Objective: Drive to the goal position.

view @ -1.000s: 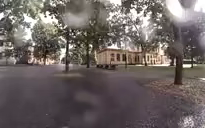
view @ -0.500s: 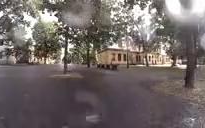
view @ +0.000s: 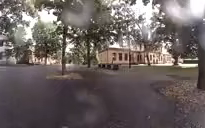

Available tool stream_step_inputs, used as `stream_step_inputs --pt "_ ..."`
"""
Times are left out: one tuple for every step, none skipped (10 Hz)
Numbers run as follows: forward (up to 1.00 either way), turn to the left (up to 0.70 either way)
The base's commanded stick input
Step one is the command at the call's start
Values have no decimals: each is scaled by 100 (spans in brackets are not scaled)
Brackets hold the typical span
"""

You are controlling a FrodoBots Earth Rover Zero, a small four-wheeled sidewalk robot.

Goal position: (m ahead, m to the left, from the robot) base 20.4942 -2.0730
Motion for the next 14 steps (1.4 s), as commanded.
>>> stream_step_inputs --pt "85 0" --pt "85 0" --pt "85 0" --pt "85 0" --pt "85 0" --pt "85 0" --pt "85 0" --pt "85 0" --pt "85 0" --pt "85 0" --pt "85 18" --pt "85 20" --pt "85 0" --pt "85 0"
